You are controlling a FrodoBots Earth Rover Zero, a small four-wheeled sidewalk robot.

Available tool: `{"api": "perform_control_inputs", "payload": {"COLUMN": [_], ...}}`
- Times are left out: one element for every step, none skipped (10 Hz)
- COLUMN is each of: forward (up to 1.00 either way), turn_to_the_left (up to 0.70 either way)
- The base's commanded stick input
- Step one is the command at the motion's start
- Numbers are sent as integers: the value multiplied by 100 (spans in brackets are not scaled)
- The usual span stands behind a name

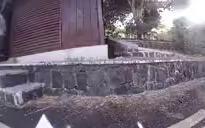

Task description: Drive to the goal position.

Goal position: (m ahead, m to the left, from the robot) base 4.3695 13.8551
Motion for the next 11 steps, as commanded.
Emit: {"api": "perform_control_inputs", "payload": {"forward": [0, 0, 0, 0, 0, 0, 0, 0, 0, 0, 0], "turn_to_the_left": [70, 70, 70, 70, 70, 70, 70, 70, 70, 70, 70]}}
